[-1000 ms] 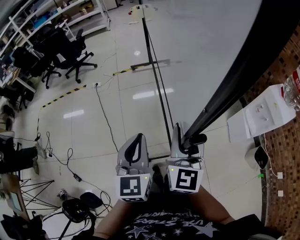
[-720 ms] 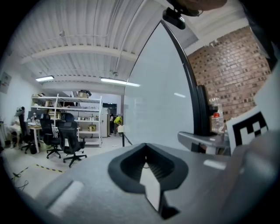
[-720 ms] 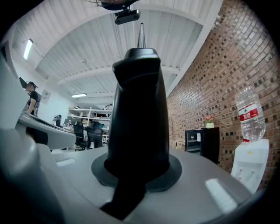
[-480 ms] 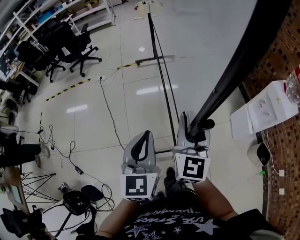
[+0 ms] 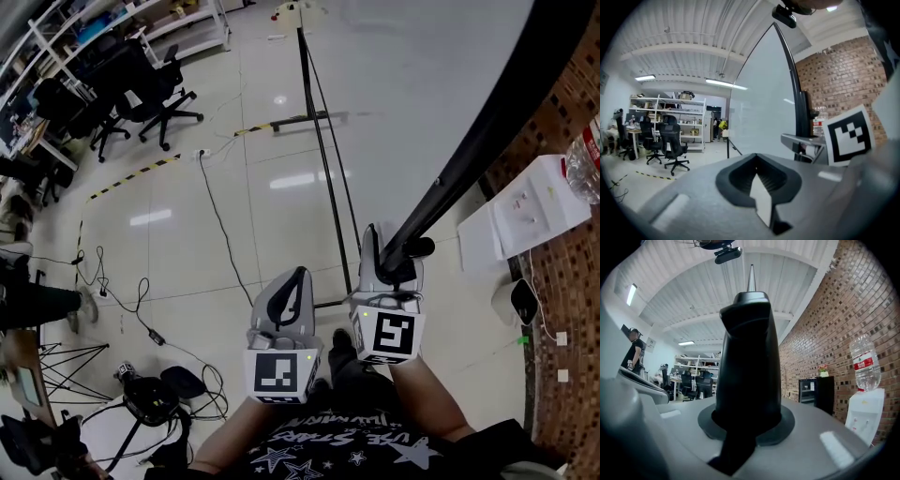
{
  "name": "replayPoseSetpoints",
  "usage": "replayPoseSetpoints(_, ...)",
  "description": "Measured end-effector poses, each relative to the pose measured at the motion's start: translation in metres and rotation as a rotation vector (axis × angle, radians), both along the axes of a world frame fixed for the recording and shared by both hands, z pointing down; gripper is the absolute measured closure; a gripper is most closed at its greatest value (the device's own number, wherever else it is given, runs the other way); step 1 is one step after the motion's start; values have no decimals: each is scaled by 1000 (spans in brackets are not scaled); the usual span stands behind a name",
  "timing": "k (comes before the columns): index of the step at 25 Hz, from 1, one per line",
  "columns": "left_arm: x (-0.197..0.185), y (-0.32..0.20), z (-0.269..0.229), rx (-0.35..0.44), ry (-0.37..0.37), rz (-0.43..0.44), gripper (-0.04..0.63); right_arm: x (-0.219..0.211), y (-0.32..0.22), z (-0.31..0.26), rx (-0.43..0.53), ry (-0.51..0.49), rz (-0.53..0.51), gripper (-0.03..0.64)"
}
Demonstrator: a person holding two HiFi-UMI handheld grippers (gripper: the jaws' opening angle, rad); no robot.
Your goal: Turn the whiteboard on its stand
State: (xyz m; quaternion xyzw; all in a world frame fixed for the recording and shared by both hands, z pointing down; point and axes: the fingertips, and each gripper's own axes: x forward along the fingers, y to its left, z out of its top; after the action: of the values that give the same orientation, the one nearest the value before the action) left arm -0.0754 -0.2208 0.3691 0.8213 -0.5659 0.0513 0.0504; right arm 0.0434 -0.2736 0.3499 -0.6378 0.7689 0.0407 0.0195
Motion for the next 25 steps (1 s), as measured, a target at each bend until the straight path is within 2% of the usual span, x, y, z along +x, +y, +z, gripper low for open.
replayPoseSetpoints(7,6,29,-4,13,27,31,591,2,42,1,4,-3,11,532)
replayPoseSetpoints(13,-7,73,-7,21,26,41,591,0,82,1,-3,-9,25,532)
replayPoseSetpoints(20,-11,123,3,18,23,96,591,-2,136,0,3,-5,41,532)
replayPoseSetpoints(25,0,146,3,22,24,115,591,0,171,-2,1,-9,38,532)
